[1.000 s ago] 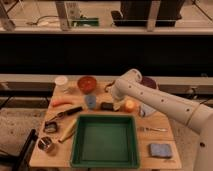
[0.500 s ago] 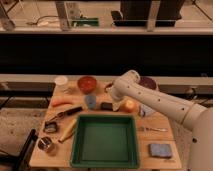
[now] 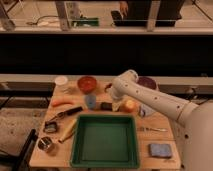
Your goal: Place eraser in paper cup
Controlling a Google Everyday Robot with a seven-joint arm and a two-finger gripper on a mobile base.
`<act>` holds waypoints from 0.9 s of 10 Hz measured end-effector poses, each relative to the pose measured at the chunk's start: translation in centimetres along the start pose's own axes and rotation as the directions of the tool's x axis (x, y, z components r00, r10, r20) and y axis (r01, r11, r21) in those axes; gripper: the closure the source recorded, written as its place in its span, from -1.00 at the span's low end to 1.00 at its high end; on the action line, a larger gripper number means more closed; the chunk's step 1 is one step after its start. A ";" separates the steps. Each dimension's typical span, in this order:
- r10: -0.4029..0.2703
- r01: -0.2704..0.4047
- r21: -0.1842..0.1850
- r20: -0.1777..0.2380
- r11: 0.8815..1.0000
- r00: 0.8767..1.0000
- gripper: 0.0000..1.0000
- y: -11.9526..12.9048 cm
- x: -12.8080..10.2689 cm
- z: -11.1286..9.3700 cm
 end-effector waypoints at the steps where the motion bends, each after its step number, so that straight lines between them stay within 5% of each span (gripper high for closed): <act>1: 0.005 -0.005 -0.006 0.007 1.000 1.000 -0.60 0.0 0.3 0.3; 9: 0.050 -0.048 -0.076 0.024 0.996 0.998 -0.60 1.5 1.2 3.3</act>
